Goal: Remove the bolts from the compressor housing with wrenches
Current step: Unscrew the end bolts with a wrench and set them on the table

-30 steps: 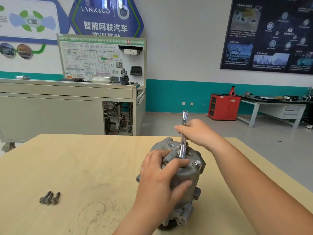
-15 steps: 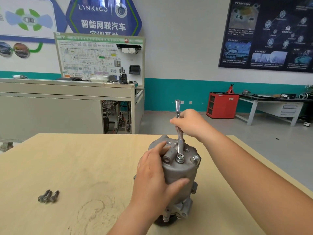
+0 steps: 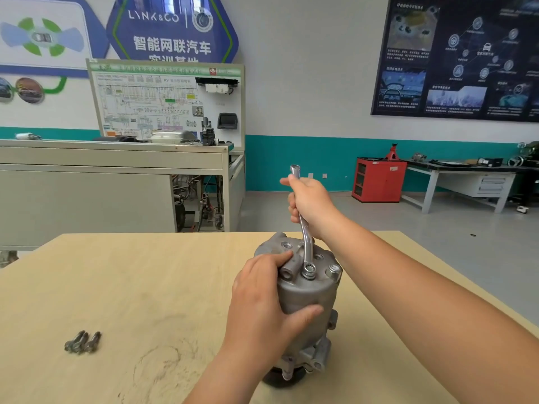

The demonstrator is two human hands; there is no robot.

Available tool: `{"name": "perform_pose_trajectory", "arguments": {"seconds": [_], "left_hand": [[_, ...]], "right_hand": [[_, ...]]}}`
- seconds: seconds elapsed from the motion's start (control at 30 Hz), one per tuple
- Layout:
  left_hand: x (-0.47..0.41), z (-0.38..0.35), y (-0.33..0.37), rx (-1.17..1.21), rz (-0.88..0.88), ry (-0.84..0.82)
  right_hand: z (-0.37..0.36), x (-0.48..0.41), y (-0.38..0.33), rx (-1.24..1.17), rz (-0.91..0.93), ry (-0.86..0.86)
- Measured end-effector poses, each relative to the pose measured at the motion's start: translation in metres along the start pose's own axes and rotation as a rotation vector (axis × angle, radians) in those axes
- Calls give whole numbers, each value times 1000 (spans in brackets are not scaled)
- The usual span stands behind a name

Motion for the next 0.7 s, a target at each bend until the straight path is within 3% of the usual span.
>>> {"name": "perform_pose_trajectory", "arguments": {"seconds": [0.1, 0.23, 0.3, 0.43, 0.6, 0.7], "left_hand": [[0, 0, 0, 0, 0, 1], [0, -1, -1, -5, 0, -12], [-1, 0, -1, -14, 1, -2], [-1, 1, -2, -35, -9, 2], [0, 0, 2, -46, -49, 32], [-1, 2, 1, -37, -21, 50]], "right_hand": [[-2, 0, -1, 40, -2, -19], [-15, 6, -20, 616, 8, -180], [-36, 12, -28, 739, 46, -254], [-71, 30, -49, 705, 272, -265], [-52, 53, -80, 469, 471, -176], [-66, 83, -90, 479, 622, -283]]}}
Point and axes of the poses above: each hand's wrist, its own x-axis away from the middle knuckle, its own z-axis out of the back of the hand, y = z × x, the point moved 7 cm from there along -x, towards the middle knuckle, and after that the axes turned 5 degrees about x, right-handed, at the moved point
